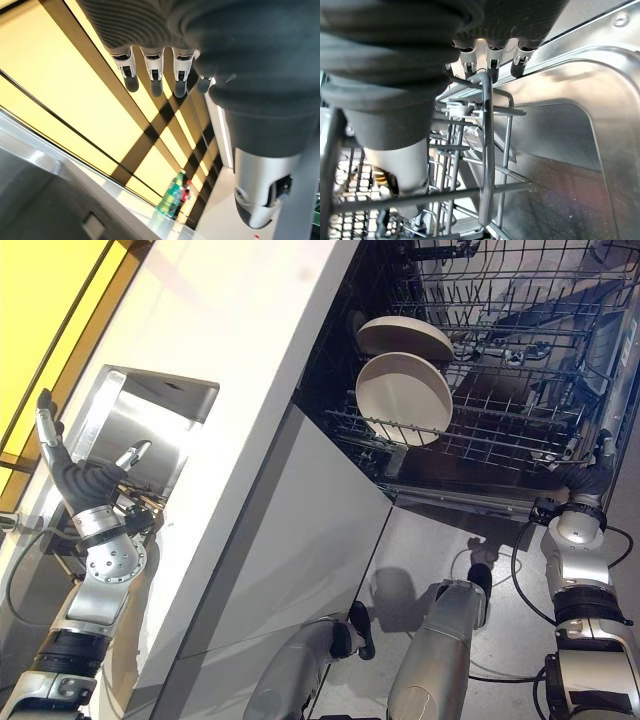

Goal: Pick up plates and place into dishwasher.

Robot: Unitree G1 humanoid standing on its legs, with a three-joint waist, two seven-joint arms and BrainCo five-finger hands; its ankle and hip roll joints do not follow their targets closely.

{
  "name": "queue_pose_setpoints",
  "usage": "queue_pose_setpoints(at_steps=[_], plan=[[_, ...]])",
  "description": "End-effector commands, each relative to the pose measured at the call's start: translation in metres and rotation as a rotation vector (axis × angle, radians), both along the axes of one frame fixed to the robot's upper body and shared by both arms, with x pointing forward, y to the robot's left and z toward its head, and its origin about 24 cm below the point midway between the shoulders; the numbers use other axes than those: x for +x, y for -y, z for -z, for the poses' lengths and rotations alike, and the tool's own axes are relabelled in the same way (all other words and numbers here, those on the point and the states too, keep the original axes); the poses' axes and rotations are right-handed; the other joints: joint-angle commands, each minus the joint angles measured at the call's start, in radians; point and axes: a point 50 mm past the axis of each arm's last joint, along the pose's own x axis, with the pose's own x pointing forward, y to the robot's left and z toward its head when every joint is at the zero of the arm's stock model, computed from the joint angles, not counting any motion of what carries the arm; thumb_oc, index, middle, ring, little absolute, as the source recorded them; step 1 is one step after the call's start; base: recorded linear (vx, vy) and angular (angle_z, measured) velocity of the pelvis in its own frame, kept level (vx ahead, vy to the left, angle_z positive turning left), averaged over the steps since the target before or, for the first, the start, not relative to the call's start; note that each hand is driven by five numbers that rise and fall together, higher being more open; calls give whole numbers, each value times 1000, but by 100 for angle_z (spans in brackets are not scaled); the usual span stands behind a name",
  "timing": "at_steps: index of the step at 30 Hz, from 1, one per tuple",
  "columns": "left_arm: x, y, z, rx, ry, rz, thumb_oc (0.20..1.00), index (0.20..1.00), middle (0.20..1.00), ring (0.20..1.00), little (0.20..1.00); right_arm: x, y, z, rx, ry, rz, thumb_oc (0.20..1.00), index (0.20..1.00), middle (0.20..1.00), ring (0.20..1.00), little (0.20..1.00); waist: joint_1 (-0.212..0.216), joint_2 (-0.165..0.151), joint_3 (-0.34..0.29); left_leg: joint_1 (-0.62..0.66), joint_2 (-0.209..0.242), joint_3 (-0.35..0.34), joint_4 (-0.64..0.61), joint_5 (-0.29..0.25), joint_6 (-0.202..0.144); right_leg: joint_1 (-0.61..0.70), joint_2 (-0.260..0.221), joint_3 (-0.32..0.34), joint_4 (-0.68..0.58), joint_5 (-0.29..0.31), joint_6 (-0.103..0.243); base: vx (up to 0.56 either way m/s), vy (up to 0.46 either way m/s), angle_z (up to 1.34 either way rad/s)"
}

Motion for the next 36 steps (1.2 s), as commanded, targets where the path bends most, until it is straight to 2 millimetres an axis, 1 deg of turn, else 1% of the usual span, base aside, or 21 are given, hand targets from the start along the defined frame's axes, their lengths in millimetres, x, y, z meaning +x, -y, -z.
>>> queue_pose_setpoints(at_steps=[1, 4, 11, 19, 24, 30, 36], plan=[[-7, -3, 4, -62, 9, -10, 1000, 1000, 1000, 1000, 1000, 41, -62, -85, -181, 250, -308, 1000, 1000, 1000, 1000, 1000, 91, 77, -15, -45, -21, 44, 45, -22, -1, 127, -109, 105, 24, -59, -36, 96, 28, 13], [-10, -5, 8, -63, -10, -8, 1000, 1000, 1000, 1000, 1000, 43, -63, -89, -192, 240, -318, 1000, 1000, 1000, 1000, 1000, 114, 68, -25, -45, -25, 38, 52, -25, 0, 150, -117, 83, 20, -60, -38, 87, 26, 15], [-12, -12, 6, -40, -30, -16, 1000, 1000, 1000, 1000, 1000, 48, -70, -92, -186, 239, -345, 1000, 1000, 1000, 1000, 1000, 164, 40, -25, -66, -19, 29, 83, -29, -1, 189, -126, 31, 25, -67, -42, 36, -13, 23], [-17, -20, 4, -15, -44, -29, 1000, 1000, 1000, 1000, 1000, 54, -77, -89, -162, 235, -370, 1000, 1000, 1000, 1000, 1000, 217, 9, -15, -98, -6, 20, 139, -42, -2, 229, -140, -27, 30, -75, -45, 31, -24, 40], [-21, -24, 4, -6, -55, -33, 1000, 1000, 1000, 1000, 1000, 56, -76, -93, -159, 239, -379, 1000, 1000, 1000, 1000, 1000, 241, 4, -9, -118, -4, 21, 165, -46, -2, 241, -147, -47, 34, -76, -45, 16, 1, 43], [-26, -31, -1, 21, -41, -42, 1000, 1000, 1000, 1000, 1000, 58, -77, -102, -141, 276, -373, 1000, 1000, 1000, 1000, 1000, 270, -1, 8, -158, 20, 39, 207, -46, -1, 241, -165, -85, 53, -81, -44, -29, -30, 17], [-28, -34, -6, 34, -28, -34, 1000, 1000, 1000, 1000, 1000, 60, -77, -115, -133, 319, -358, 1000, 1000, 1000, 1000, 1000, 280, 3, 20, -193, 35, 50, 231, -42, -3, 230, -179, -103, 65, -83, -43, -62, -55, 9]])
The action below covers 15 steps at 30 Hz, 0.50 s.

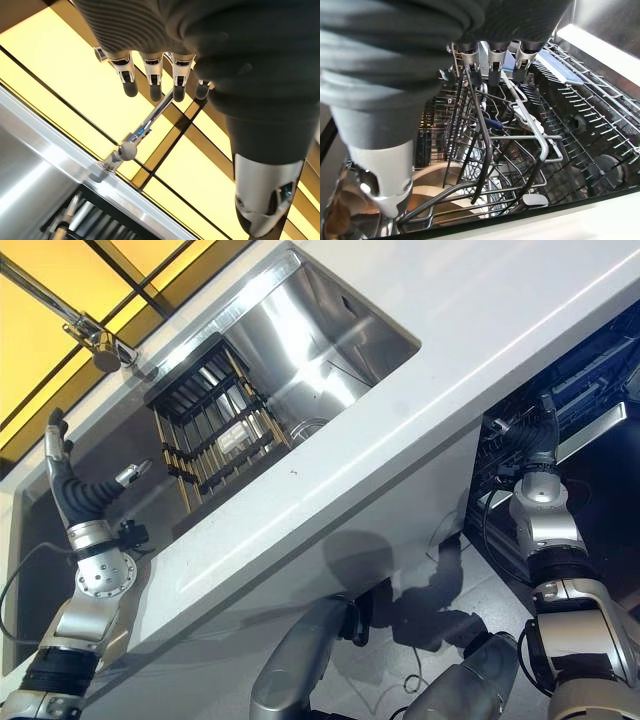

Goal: Pick up plates and place into dishwasher.

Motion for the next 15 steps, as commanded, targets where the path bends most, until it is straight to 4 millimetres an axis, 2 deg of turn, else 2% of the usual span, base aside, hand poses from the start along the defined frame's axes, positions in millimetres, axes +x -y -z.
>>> queue_pose_setpoints(at_steps=[1, 6, 15], plan=[[-16, -22, -16, 36, 68, -53, 1000, 1000, 1000, 1000, 1000, 13, -26, -78, -58, 293, -105, 1000, 1000, 1000, 1000, 1000, 24, 4, 20, -84, 34, 138, 107, -51, -7, 102, -64, 113, -82, 65, -58, -62, -57, 9], [-15, -21, -23, 44, 102, -39, 1000, 1000, 1000, 1000, 1000, 11, -26, -74, -44, 306, -84, 1000, 1000, 1000, 1000, 1000, 13, -4, 33, -90, 47, 144, 96, -37, -9, 105, -58, 116, -106, 81, -51, -73, -66, 4], [-9, -18, -33, 48, 138, -41, 1000, 1000, 1000, 1000, 1000, -2, -10, -64, -56, 303, 39, 1000, 1000, 1000, 1000, 1000, -45, -22, 41, -68, 85, 155, 43, -3, -16, 117, -20, 144, -146, 91, -42, -81, -69, -6]])
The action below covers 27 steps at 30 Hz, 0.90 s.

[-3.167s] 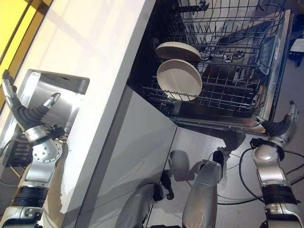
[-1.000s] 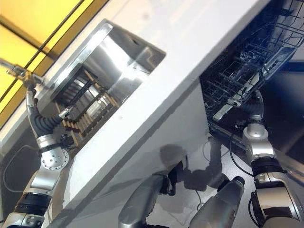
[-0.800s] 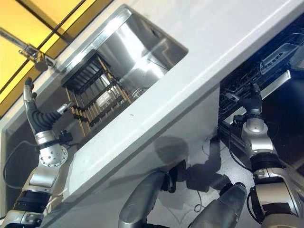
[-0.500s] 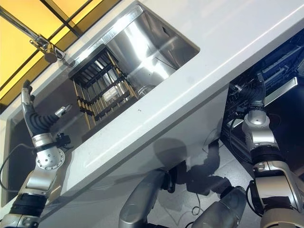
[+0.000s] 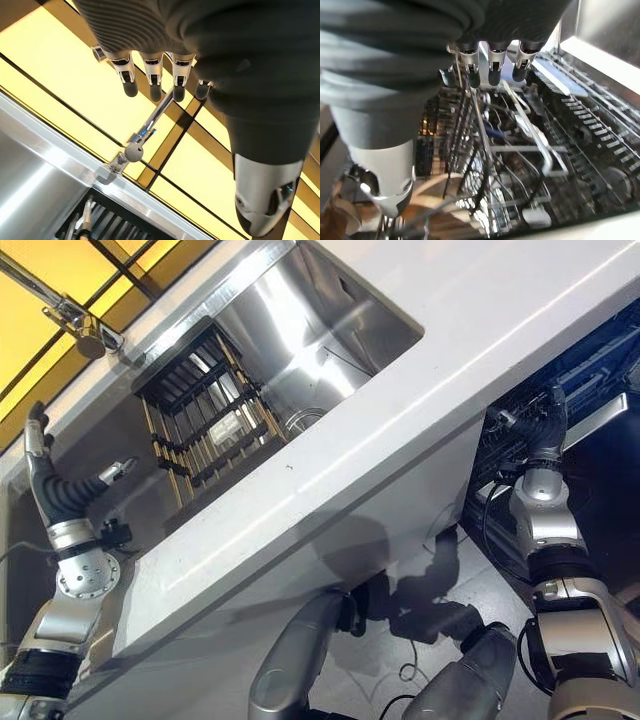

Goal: Pick up plates and place into dishwasher.

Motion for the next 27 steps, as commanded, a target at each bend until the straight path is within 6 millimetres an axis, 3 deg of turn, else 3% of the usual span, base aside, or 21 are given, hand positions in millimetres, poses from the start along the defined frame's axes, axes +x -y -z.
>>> queue_pose_setpoints(at_steps=[1, 17, 23, 27], plan=[[-8, -10, -19, 10, 97, -33, 1000, 1000, 1000, 1000, 1000, -1, -8, -53, -57, 210, -10, 1000, 1000, 1000, 1000, 1000, -40, -10, 32, -36, 44, 119, 30, -5, -20, 152, -45, 144, -142, 86, -34, -102, -78, -18], [-4, -9, -25, 4, 143, -71, 1000, 1000, 1000, 1000, 1000, -42, 17, -25, -116, 175, 262, 1000, 1000, 1000, 1000, 1000, -180, -49, 37, 60, 95, 141, -147, 84, -40, 167, 39, 208, -287, 137, -9, -112, -60, -29], [-4, -7, -16, -24, 133, -86, 1000, 1000, 1000, 1000, 1000, -58, 25, 5, -52, 135, 363, 1000, 1000, 1000, 1000, 1000, -231, -49, 31, 119, 101, 169, -213, 98, -46, 176, 60, 228, -340, 154, 1, -59, 10, -31], [-6, -10, -2, -49, 104, -107, 1000, 1000, 1000, 1000, 1000, -71, 28, 41, 13, 54, 396, 1000, 1000, 1000, 1000, 1000, -268, -39, 22, 159, 99, 186, -259, 107, -50, 178, 61, 244, -382, 174, 11, 15, 77, -30]])
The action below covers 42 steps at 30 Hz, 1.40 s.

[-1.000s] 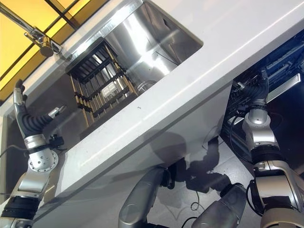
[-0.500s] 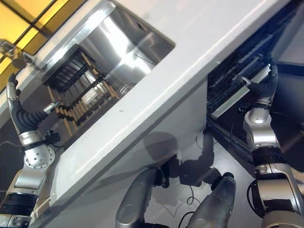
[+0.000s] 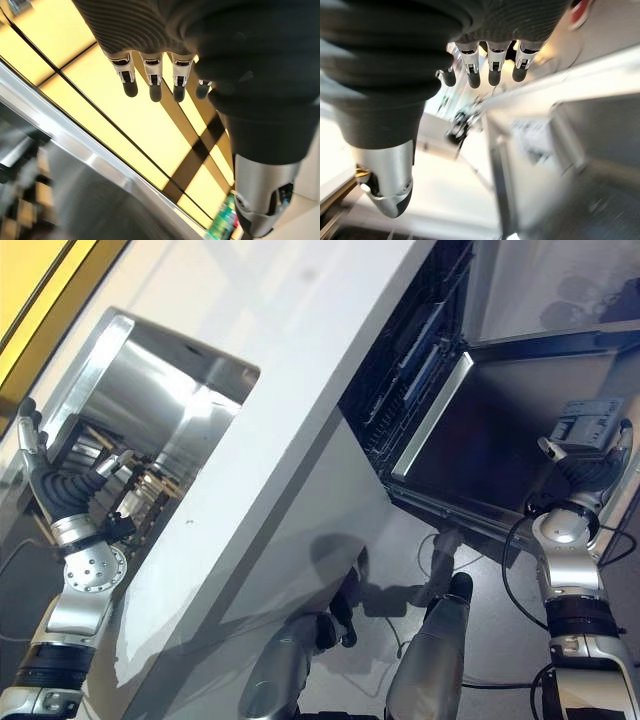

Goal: Pick up plates and place into dishwasher.

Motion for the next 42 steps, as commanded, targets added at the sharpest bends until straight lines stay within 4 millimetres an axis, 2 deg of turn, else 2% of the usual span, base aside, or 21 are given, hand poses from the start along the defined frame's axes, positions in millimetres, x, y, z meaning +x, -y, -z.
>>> queue_pose_setpoints(at_steps=[1, 5, 9, 10, 15, 21, 23, 27, 30, 33, 37, 38, 39, 40, 42], plan=[[-11, -14, 0, 7, 54, -80, 1000, 1000, 1000, 1000, 1000, -12, -4, 4, 20, 67, 0, 1000, 1000, 1000, 1000, 1000, -56, 1, -7, -45, 26, -29, -61, 95, -55, 127, -104, 71, -65, -7, 2, 33, 80, -27], [-13, -13, 11, -17, 51, -96, 1000, 1000, 1000, 1000, 1000, -31, -1, 43, 90, -10, 69, 1000, 1000, 1000, 1000, 1000, -86, 12, -4, -21, 17, -2, -106, 104, -54, 113, -110, 91, -113, 23, 12, 11, 91, -20], [-9, -10, 13, -34, 62, -90, 1000, 1000, 1000, 1000, 1000, -44, 11, 65, 156, -22, 218, 1000, 1000, 1000, 1000, 1000, -108, 38, 6, -31, 3, 17, -122, 105, -55, 72, -118, 110, -135, 49, 19, -37, 92, -24], [-7, -8, 14, -44, 63, -82, 1000, 1000, 1000, 1000, 1000, -46, 14, 69, 174, -16, 266, 1000, 1000, 1000, 1000, 1000, -114, 52, 12, -35, -2, 20, -125, 106, -53, 56, -119, 118, -130, 50, 20, -24, 128, -12], [0, 4, 18, -69, 62, -48, 1000, 1000, 1000, 1000, 1000, -50, 20, 79, 280, 20, 396, 1000, 1000, 1000, 1000, 1000, -122, 107, 32, -57, -28, 22, -113, 96, -45, 3, -127, 149, -81, 33, 12, 9, 115, -12], [8, 13, 10, -69, 73, -19, 1000, 1000, 1000, 1000, 1000, -40, 22, 76, 408, 115, 394, 1000, 1000, 1000, 1000, 1000, -120, 161, 53, -132, -49, -5, -12, 50, -26, -113, -123, 206, 115, -54, -28, -15, 47, 4], [9, 13, 8, -63, 69, -13, 1000, 1000, 1000, 1000, 1000, -33, 20, 69, 493, 219, 317, 1000, 1000, 1000, 1000, 1000, -115, 174, 53, -171, -52, -20, 37, 26, -17, -166, -115, 230, 201, -94, -47, -14, -18, 20], [9, 14, 6, -56, 63, -5, 1000, 1000, 1000, 1000, 1000, -15, 14, 47, 550, 376, 196, 1000, 1000, 1000, 1000, 1000, -108, 187, 53, -256, -59, -36, 155, -25, 0, -276, -94, 270, 354, -159, -80, -33, -59, 23], [9, 15, 4, -27, 59, 1, 1000, 1000, 1000, 1000, 1000, -3, 10, 26, 526, 452, 135, 1000, 1000, 1000, 1000, 1000, -103, 194, 53, -323, -60, -41, 244, -59, 9, -353, -72, 294, 448, -200, -98, -34, -119, 11], [6, 14, 3, -16, 66, 13, 1000, 1000, 1000, 1000, 1000, 10, 9, -4, 470, 487, 76, 1000, 1000, 1000, 1000, 1000, -94, 200, 53, -391, -56, -53, 357, -96, 16, -427, -34, 314, 558, -259, -117, -38, -113, 6], [3, 12, 2, -17, 58, 26, 1000, 1000, 1000, 1000, 1000, 19, 9, -33, 371, 501, 0, 1000, 1000, 1000, 1000, 1000, -85, 194, 53, -454, -46, -69, 465, -129, 17, -486, -7, 326, 671, -317, -133, -11, -106, 2], [3, 13, 2, -21, 58, 34, 1000, 1000, 1000, 1000, 1000, 24, 5, -44, 338, 493, -67, 1000, 1000, 1000, 1000, 1000, -81, 187, 53, -463, -46, -86, 512, -163, 8, -488, 5, 334, 721, -362, -133, -37, -94, 36], [2, 14, 0, -14, 64, 35, 1000, 1000, 1000, 1000, 1000, 27, 3, -54, 299, 491, -118, 1000, 1000, 1000, 1000, 1000, -78, 185, 53, -490, -47, -86, 523, -143, 15, -514, 8, 332, 732, -345, -143, 38, -100, 49], [1, 14, 0, -9, 64, 35, 1000, 1000, 1000, 1000, 1000, 28, 0, -61, 239, 476, -144, 1000, 1000, 1000, 1000, 1000, -77, 182, 53, -491, -47, -97, 552, -174, 6, -511, 14, 339, 763, -382, -140, -35, -65, 21], [-1, 12, -1, -7, 71, 29, 1000, 1000, 1000, 1000, 1000, 32, -8, -82, 138, 466, -283, 1000, 1000, 1000, 1000, 1000, -75, 173, 53, -520, -45, -106, 602, -187, 6, -532, 24, 344, 812, -401, -147, 22, -49, -49]])
